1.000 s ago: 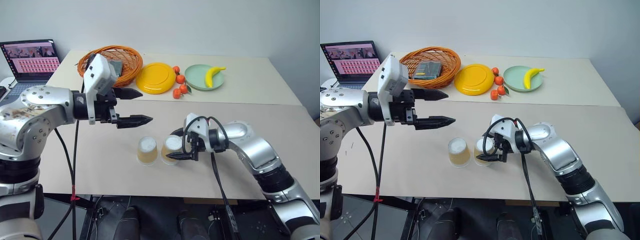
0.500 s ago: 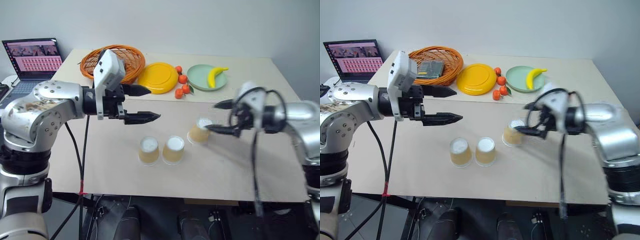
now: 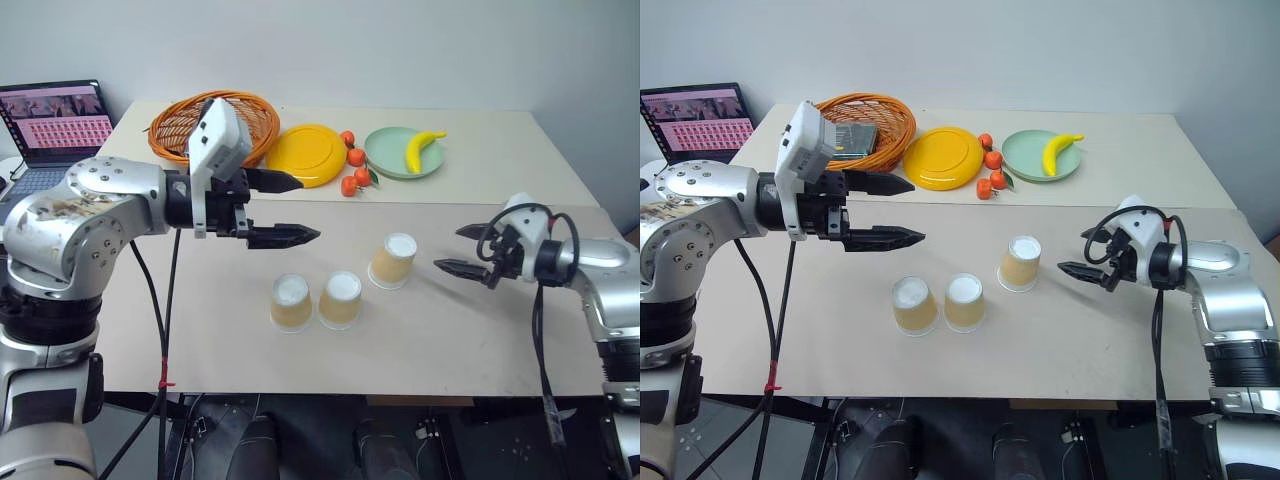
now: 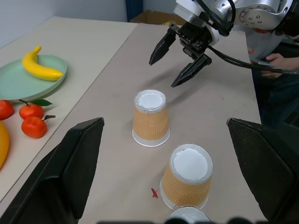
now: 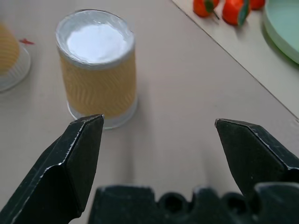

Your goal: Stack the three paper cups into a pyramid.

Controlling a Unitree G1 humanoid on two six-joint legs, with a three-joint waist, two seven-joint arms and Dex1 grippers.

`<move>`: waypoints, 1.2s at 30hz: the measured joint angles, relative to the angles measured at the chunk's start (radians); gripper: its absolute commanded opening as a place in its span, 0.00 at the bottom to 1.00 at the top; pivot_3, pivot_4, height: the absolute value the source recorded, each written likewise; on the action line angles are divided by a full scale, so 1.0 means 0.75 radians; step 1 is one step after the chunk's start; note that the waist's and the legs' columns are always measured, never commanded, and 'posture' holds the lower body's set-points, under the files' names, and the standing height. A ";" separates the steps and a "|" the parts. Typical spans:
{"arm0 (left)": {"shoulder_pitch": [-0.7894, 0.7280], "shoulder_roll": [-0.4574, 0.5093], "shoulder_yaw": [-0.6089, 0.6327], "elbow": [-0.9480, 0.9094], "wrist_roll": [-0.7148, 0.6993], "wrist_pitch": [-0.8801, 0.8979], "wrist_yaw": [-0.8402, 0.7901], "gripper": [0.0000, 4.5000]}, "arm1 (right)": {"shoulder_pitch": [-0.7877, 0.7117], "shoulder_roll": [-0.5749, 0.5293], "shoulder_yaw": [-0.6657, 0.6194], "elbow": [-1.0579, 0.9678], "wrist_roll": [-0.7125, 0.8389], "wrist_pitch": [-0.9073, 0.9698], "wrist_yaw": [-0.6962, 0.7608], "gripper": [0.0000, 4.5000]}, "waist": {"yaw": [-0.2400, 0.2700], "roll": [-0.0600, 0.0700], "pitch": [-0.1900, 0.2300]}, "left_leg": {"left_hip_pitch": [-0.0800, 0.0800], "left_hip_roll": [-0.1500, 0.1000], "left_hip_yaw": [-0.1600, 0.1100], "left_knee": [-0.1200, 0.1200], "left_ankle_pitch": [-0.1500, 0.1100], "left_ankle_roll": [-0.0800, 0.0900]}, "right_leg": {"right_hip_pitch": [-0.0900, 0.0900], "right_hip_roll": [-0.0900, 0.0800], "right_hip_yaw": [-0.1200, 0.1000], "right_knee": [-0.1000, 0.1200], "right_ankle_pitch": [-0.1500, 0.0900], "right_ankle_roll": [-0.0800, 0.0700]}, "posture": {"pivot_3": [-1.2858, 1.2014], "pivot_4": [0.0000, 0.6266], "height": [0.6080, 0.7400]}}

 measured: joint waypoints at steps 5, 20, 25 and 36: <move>0.005 0.010 0.003 -0.018 0.001 0.001 0.014 1.00 | -0.046 0.072 0.093 0.005 -0.017 0.001 0.027 0.99 | 0.004 0.000 0.000 | 0.000 0.000 0.000 0.000 0.000 0.000 | 0.000 0.000 0.000 0.000 0.000 0.000 | 0.52 0.24 0.94; 0.084 0.050 0.015 -0.086 0.022 0.002 0.069 1.00 | -0.310 0.188 0.227 0.248 -0.117 -0.092 0.118 0.99 | 0.010 0.001 0.001 | 0.000 0.000 0.000 -0.001 0.000 0.000 | 0.000 0.000 -0.001 0.000 0.003 -0.006 | 0.52 0.24 0.94; 0.105 0.052 0.026 -0.097 0.022 0.002 0.091 1.00 | -0.339 0.205 0.227 0.291 -0.130 -0.111 0.142 0.99 | 0.010 0.001 0.001 | 0.000 0.000 0.000 -0.001 0.000 0.000 | 0.000 0.000 -0.001 0.000 0.003 -0.006 | 0.52 0.24 0.94; 0.141 0.068 0.027 -0.119 0.027 0.002 0.103 1.00 | -0.352 0.228 0.227 0.316 -0.142 -0.120 0.160 0.59 | 0.010 0.001 0.001 | 0.000 0.000 0.000 -0.001 0.000 0.000 | 0.000 0.000 -0.001 0.000 0.003 -0.006 | 0.52 0.24 0.94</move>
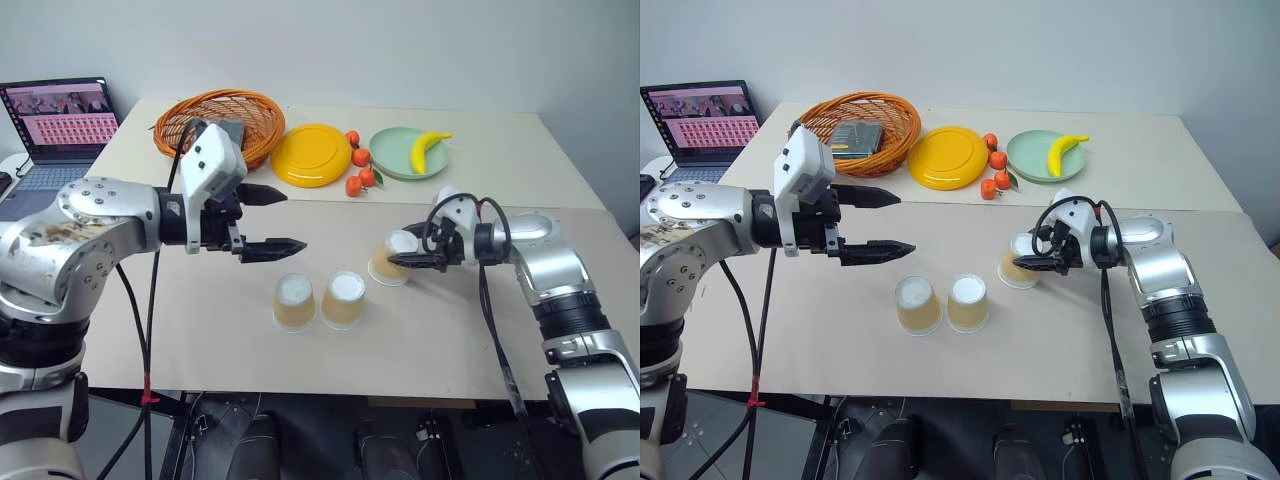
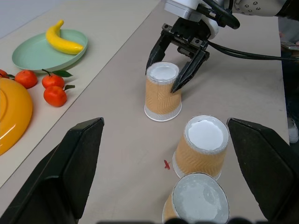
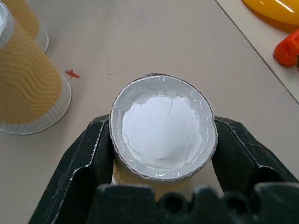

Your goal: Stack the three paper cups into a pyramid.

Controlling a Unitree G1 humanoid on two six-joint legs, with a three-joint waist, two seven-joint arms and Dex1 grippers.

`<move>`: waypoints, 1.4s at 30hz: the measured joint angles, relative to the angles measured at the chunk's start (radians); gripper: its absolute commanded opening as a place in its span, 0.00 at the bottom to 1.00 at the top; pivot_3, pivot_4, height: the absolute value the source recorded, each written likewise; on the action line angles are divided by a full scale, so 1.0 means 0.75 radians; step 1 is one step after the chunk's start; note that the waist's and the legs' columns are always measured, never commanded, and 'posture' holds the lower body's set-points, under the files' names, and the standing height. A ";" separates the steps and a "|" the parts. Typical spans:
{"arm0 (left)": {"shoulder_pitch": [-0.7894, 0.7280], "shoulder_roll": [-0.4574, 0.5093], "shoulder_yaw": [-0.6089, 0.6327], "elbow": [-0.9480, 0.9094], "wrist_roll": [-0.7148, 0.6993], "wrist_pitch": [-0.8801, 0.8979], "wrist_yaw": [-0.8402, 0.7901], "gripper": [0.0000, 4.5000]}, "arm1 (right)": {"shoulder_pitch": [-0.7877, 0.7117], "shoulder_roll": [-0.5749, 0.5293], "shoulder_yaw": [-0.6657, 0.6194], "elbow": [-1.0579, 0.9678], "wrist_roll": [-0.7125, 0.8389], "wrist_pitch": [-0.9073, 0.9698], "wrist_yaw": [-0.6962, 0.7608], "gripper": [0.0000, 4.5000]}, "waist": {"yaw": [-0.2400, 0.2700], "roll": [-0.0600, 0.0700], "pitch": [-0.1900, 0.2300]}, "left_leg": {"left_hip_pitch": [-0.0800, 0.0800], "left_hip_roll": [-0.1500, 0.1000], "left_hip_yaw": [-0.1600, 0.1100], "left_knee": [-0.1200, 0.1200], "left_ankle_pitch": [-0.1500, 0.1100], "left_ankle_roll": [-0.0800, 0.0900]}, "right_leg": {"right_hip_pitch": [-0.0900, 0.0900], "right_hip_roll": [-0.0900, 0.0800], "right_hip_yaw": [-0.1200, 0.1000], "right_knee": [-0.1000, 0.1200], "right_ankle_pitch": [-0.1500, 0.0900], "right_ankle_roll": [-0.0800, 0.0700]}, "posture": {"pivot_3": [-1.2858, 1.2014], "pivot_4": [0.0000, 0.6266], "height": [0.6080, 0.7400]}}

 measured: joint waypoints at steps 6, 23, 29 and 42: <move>0.014 -0.001 -0.001 -0.001 0.005 -0.001 0.001 1.00 | 0.008 -0.056 -0.007 -0.070 0.019 0.042 0.039 0.59 | 0.004 0.002 0.001 | 0.000 0.000 0.000 0.000 0.000 0.000 | 0.000 0.000 0.000 0.000 0.000 0.000 | 0.52 0.24 0.94; -0.054 -0.047 -0.083 0.111 0.081 -0.091 -0.092 1.00 | 0.369 -0.246 -0.129 -0.622 0.181 0.319 0.046 0.59 | 0.000 0.002 0.002 | 0.000 0.000 0.000 0.000 0.000 0.000 | 0.000 0.000 0.000 0.000 -0.001 0.001 | 0.52 0.24 0.94; -0.085 -0.071 -0.104 0.146 0.117 -0.105 -0.113 1.00 | 0.394 -0.239 -0.129 -0.691 0.201 0.372 -0.010 0.59 | 0.002 0.002 0.002 | 0.000 0.000 0.000 0.001 0.000 0.000 | 0.000 0.000 0.000 0.000 -0.001 0.002 | 0.52 0.24 0.94; -0.101 -0.080 -0.120 0.166 0.143 -0.106 -0.157 1.00 | 0.445 -0.217 -0.125 -0.811 0.262 0.434 -0.090 0.59 | 0.001 0.002 0.002 | 0.000 0.000 0.000 0.001 0.000 0.000 | 0.000 0.000 0.000 0.001 -0.001 0.002 | 0.52 0.24 0.94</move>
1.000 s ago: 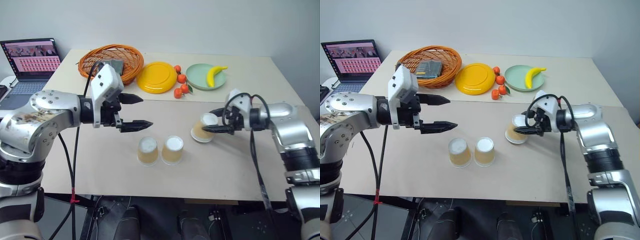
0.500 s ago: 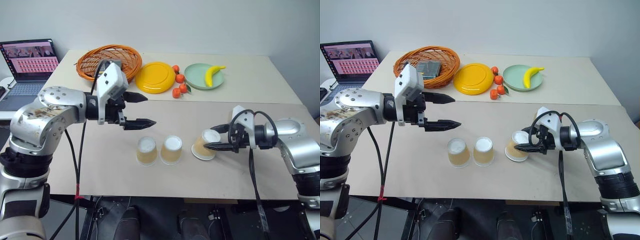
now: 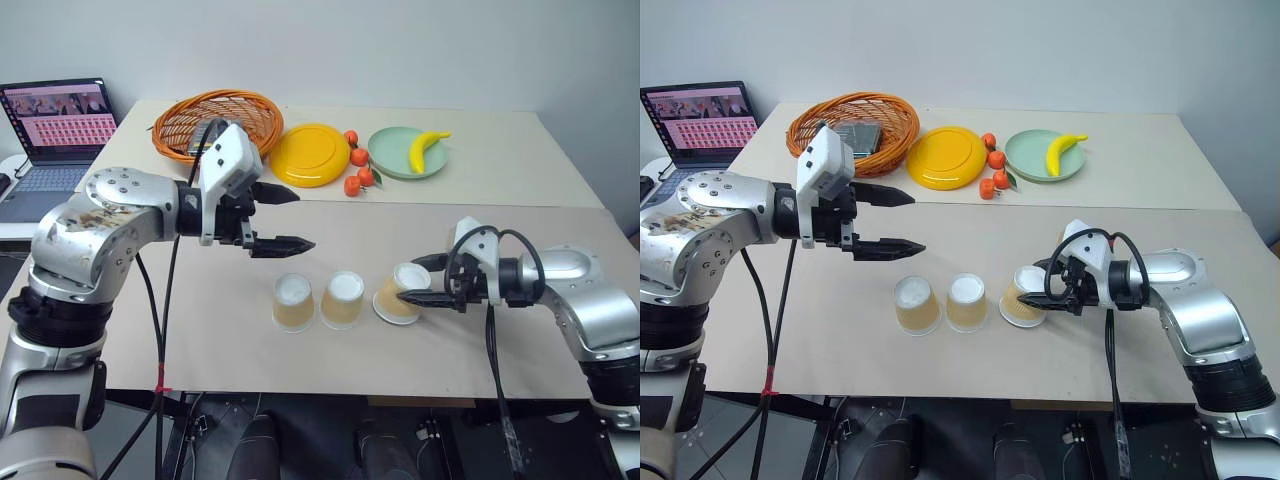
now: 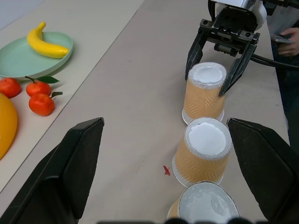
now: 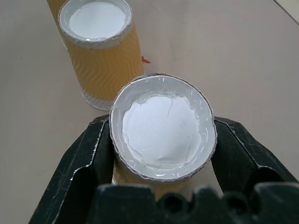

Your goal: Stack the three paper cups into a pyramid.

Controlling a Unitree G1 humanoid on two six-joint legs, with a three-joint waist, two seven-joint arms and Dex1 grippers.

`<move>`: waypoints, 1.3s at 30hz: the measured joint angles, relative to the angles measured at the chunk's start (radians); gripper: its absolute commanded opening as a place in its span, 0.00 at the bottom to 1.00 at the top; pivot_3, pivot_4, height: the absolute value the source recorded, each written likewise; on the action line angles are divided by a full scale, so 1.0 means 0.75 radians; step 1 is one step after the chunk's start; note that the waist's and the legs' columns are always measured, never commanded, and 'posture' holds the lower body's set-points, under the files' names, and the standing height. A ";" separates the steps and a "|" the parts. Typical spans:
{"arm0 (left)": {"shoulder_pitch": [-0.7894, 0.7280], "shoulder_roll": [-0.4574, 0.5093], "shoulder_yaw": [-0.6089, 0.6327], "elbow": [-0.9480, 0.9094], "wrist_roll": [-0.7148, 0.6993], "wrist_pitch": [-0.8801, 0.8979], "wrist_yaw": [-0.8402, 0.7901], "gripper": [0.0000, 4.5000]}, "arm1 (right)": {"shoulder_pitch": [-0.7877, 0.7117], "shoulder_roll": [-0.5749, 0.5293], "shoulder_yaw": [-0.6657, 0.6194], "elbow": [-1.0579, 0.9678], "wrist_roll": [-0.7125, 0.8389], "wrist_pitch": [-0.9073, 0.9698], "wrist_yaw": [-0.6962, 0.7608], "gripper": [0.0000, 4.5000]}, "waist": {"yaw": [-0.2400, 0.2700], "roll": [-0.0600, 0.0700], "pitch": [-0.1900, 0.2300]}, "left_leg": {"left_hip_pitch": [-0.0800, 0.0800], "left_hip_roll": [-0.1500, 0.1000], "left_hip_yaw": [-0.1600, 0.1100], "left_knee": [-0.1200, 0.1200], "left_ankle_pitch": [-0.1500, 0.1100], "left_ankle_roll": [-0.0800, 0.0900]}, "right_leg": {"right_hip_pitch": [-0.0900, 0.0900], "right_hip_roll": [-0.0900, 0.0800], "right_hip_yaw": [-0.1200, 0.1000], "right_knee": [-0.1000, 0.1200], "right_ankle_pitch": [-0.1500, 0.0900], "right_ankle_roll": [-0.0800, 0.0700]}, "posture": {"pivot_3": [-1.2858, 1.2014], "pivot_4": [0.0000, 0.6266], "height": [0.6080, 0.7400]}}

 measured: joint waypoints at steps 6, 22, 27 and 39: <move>-0.006 0.000 0.000 0.008 0.010 -0.001 -0.012 1.00 | 0.000 0.009 0.012 -0.038 0.025 0.010 -0.021 0.59 | 0.000 0.000 0.000 | 0.000 0.000 0.000 0.000 0.000 0.000 | 0.000 0.000 0.000 0.000 0.000 0.000 | 0.52 0.24 0.94; -0.012 0.000 0.000 0.011 0.019 -0.015 -0.028 1.00 | 0.025 0.029 0.099 -0.091 0.014 0.004 -0.039 0.59 | 0.000 0.000 0.000 | 0.000 0.000 0.000 0.000 0.000 0.000 | 0.000 0.000 0.000 0.000 0.000 0.000 | 0.52 0.24 0.94; -0.034 0.000 0.000 0.010 0.022 -0.015 -0.030 1.00 | 0.009 0.030 0.119 -0.091 -0.013 -0.008 -0.039 0.59 | -0.003 0.000 0.000 | 0.000 0.000 0.000 0.001 0.000 0.000 | 0.000 0.000 0.000 0.001 0.000 0.001 | 0.52 0.24 0.94; -0.041 -0.006 -0.001 0.012 0.029 -0.015 -0.032 1.00 | -0.033 0.050 0.164 -0.045 -0.068 -0.028 -0.041 0.98 | 0.000 0.000 0.000 | 0.000 0.000 0.000 0.001 0.000 0.000 | 0.000 0.000 0.000 0.001 0.000 0.000 | 0.52 0.24 0.94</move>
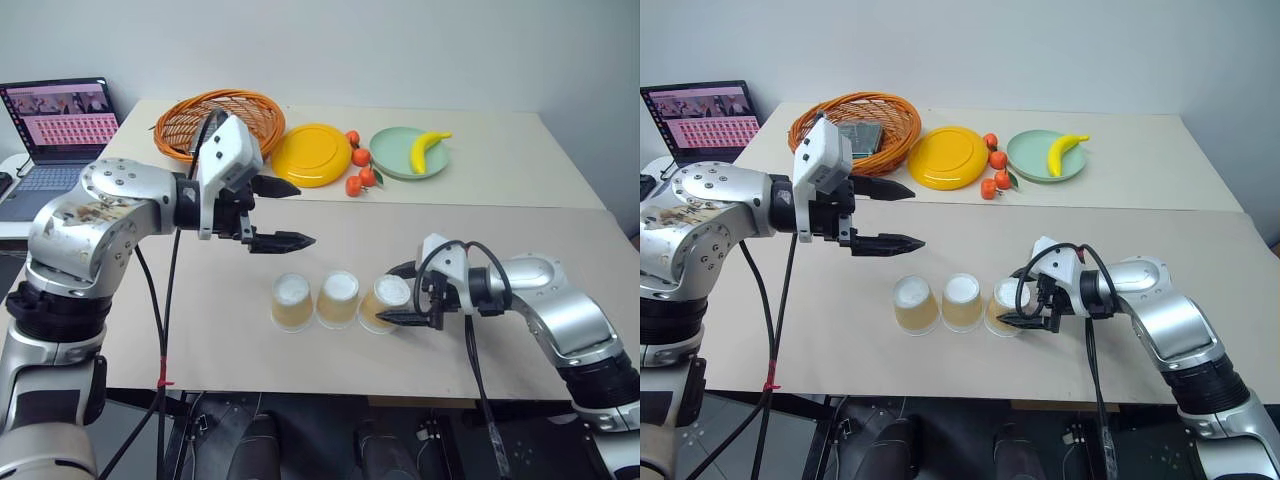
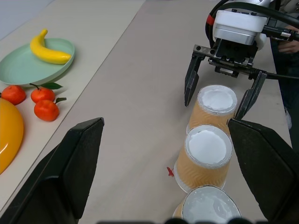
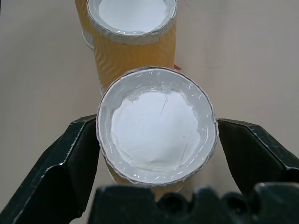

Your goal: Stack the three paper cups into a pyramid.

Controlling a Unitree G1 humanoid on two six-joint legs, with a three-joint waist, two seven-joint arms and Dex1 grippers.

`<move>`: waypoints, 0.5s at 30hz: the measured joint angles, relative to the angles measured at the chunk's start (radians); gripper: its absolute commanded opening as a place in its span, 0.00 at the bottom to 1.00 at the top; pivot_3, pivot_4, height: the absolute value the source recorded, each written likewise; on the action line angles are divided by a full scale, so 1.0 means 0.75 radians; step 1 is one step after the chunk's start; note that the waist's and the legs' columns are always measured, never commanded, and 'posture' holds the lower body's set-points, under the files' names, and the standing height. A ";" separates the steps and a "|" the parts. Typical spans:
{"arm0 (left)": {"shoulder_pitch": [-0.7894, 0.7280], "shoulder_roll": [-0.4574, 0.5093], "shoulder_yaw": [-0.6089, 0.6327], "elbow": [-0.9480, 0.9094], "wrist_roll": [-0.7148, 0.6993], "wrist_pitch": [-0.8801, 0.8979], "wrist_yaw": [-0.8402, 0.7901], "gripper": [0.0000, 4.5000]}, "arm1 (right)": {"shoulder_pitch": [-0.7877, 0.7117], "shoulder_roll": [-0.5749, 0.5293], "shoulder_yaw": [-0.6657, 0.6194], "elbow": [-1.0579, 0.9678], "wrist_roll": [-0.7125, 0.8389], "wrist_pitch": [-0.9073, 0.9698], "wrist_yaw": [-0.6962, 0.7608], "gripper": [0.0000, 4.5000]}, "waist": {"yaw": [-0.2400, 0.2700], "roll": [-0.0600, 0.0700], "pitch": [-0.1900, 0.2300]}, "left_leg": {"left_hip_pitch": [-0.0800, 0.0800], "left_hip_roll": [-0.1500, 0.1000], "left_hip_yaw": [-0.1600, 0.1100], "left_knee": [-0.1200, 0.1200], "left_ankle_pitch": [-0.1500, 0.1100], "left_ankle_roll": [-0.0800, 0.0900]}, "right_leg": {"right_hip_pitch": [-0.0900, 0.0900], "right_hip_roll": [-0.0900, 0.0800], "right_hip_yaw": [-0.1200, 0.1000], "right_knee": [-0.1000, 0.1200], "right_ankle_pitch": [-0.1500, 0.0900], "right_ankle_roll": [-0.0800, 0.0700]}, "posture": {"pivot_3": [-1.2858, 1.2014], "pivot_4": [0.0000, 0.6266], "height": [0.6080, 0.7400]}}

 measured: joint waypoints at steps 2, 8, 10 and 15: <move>-0.002 -0.005 0.000 0.001 0.000 0.000 -0.001 1.00 | -0.011 0.000 -0.001 -0.002 -0.001 -0.003 -0.003 0.98 | 0.000 0.000 0.000 | 0.000 0.000 0.000 0.000 0.000 0.000 | 0.000 0.000 0.000 0.000 0.000 0.000 | 0.52 0.24 0.94; -0.012 -0.023 -0.008 0.016 0.008 0.000 -0.008 1.00 | -0.017 -0.036 -0.062 -0.067 0.059 0.027 0.012 0.98 | 0.001 0.000 0.000 | 0.000 0.000 0.000 0.000 0.000 0.000 | 0.000 0.000 0.000 0.000 0.000 0.000 | 0.52 0.24 0.94; -0.014 -0.024 -0.009 0.025 0.010 -0.001 -0.010 1.00 | -0.017 -0.073 -0.103 -0.078 0.088 0.038 0.020 0.98 | 0.001 0.000 0.000 | 0.000 0.000 0.000 0.000 0.000 0.000 | 0.000 0.000 0.000 0.000 0.000 0.000 | 0.52 0.24 0.94; -0.018 -0.029 -0.012 0.030 0.014 -0.009 -0.018 1.00 | 0.012 -0.123 -0.184 -0.095 0.168 0.077 0.046 0.98 | 0.001 0.000 0.000 | 0.000 0.000 0.000 0.000 0.000 0.000 | 0.000 0.000 0.000 0.000 0.000 0.000 | 0.52 0.24 0.94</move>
